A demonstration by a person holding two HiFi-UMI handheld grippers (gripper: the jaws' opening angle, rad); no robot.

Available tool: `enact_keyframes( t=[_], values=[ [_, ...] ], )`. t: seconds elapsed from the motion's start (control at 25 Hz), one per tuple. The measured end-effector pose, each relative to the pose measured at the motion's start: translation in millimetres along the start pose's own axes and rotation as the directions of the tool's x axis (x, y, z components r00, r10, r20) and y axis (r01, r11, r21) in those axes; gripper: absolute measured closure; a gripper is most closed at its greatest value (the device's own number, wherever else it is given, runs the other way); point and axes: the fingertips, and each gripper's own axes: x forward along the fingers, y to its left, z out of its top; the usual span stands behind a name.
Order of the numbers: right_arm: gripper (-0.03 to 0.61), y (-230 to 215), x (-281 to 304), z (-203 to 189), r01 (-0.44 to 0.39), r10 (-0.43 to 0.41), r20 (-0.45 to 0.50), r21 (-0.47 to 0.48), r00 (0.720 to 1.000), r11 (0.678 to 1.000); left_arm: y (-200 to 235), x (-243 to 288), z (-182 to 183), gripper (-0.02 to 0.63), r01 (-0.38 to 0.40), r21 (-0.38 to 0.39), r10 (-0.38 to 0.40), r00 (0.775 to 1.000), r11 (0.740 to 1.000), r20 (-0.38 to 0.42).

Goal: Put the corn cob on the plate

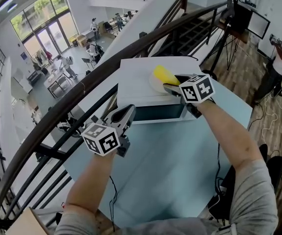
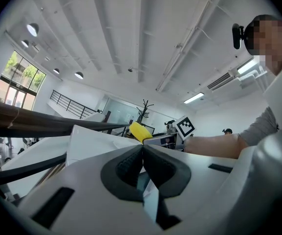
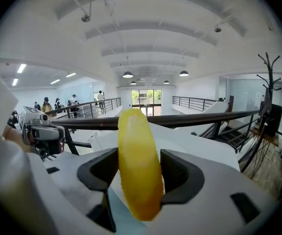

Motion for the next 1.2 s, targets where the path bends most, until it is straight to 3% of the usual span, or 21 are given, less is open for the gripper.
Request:
enact_keyframes(
  t=[0.4,0.68,1.2],
  values=[
    [0.307,-29.1,30.8,2.7,0.062,-0.071,-0.118,-0.083,0.991,0.995,2.6,15.6,4.8,0.595,0.021,0.014,-0.021,1.0,1.0,0.0],
    [0.307,-38.2,38.2,1.9,0.088,-0.124,-0.186,-0.192,0.975,0.978,5.6,18.5,-4.1,0.595,0.021,0.021,-0.021,1.0,1.0,-0.014],
    [0.305,-33.0,51.2,4.3,0.092,-0.211,-0.251,-0.414,0.945,0.906,5.7,19.5,-2.7,0.595,0.025,0.039,-0.024,1.0,0.999,-0.015]
  ],
)
